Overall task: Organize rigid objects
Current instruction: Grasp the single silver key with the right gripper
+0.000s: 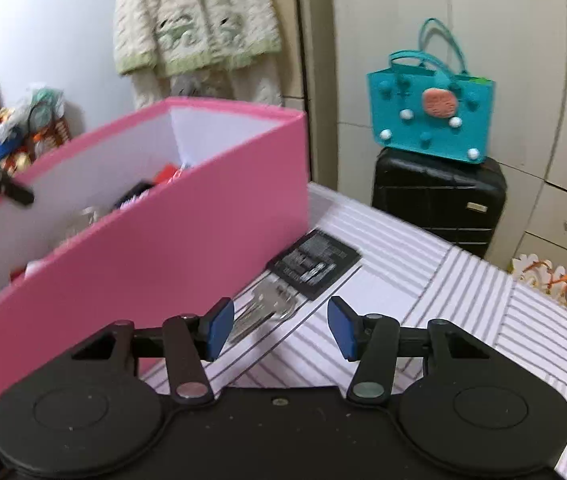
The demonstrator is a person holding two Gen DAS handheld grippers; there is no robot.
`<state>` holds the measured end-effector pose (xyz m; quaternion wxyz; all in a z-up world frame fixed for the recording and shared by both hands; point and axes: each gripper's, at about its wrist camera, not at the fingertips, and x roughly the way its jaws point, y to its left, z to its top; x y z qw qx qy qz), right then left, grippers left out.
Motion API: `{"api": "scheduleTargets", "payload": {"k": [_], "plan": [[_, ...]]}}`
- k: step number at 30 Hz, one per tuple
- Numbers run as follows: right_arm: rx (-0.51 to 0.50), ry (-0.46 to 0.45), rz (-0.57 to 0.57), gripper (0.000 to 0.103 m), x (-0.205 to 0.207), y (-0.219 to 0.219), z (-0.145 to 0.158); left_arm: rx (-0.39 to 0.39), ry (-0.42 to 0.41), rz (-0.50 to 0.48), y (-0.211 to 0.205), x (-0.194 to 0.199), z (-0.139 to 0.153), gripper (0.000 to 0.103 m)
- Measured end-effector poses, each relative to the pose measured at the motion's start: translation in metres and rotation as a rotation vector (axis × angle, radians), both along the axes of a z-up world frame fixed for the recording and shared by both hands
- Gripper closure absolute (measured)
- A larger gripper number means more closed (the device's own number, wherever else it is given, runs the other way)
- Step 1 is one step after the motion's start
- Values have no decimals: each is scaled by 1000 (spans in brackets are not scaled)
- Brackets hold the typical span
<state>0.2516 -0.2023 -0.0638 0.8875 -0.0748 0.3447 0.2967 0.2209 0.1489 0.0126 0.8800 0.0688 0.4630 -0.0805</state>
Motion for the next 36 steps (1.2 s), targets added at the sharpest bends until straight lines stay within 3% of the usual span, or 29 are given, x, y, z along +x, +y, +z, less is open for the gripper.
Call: {"api": "scheduleTargets", "payload": {"k": [6, 11, 14, 17, 21, 36], "plan": [[22, 35, 16, 46, 11, 4, -11, 4, 0, 7, -1, 0, 0, 97], [-12, 34, 19, 46, 20, 15, -21, 7, -1, 7, -2, 0, -1, 97], [-73, -12, 29, 48, 17, 24, -22, 8, -2, 7, -2, 0, -1, 97], [-102, -37, 31, 81, 10, 27, -17, 7, -1, 6, -2, 1, -1, 97], [-99, -57, 13, 98, 1, 26, -7, 7, -2, 5, -2, 1, -2, 97], [-109, 21, -25, 97, 8, 30, -9, 46, 3, -29, -8, 3, -7, 96]]}}
